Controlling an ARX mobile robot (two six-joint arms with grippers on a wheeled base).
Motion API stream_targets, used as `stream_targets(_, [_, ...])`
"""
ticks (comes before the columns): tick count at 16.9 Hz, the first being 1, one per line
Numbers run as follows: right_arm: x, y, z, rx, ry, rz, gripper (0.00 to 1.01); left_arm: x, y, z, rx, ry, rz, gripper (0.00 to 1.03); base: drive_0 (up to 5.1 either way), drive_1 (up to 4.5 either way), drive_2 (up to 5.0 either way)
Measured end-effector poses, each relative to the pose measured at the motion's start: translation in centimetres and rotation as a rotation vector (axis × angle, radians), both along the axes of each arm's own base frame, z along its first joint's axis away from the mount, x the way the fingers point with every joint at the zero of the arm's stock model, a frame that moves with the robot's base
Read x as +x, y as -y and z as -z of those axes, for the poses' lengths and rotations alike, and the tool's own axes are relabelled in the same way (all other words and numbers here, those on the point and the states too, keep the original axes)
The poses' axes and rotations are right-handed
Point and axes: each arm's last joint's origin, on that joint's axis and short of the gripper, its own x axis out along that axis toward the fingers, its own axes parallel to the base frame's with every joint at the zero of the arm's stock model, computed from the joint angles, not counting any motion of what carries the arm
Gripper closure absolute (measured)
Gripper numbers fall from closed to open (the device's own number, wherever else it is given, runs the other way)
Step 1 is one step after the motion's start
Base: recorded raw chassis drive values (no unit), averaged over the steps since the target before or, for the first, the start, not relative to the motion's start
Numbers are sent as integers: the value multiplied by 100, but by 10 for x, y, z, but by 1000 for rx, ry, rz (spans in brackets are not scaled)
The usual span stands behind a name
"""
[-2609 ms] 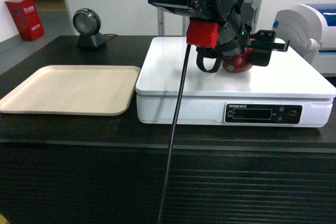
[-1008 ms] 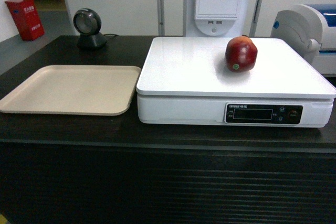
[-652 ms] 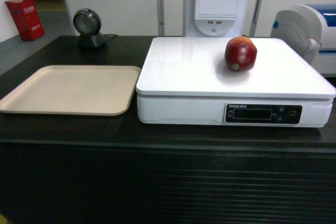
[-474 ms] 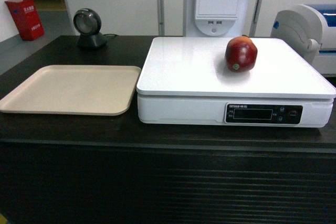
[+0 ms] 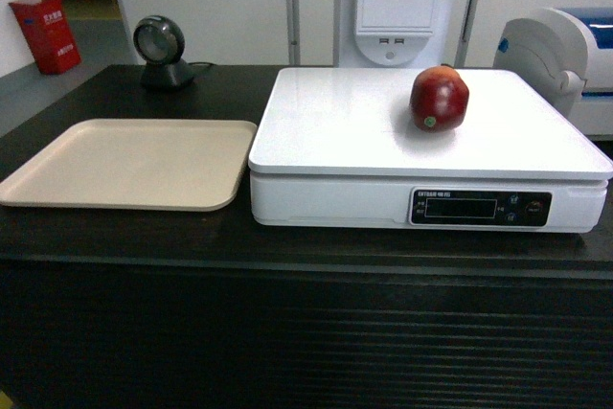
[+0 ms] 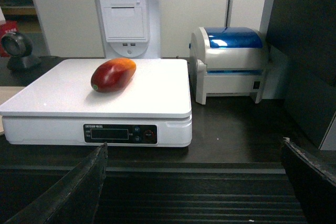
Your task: Place dark red mango on scale at checkout
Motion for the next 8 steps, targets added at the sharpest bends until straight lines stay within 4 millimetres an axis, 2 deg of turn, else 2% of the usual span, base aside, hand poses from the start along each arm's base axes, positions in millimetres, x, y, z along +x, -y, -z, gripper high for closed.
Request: stream_targets(8, [0, 0, 0, 0, 0, 0, 3, -20, 0, 14, 0, 2, 0, 101, 0, 0, 0])
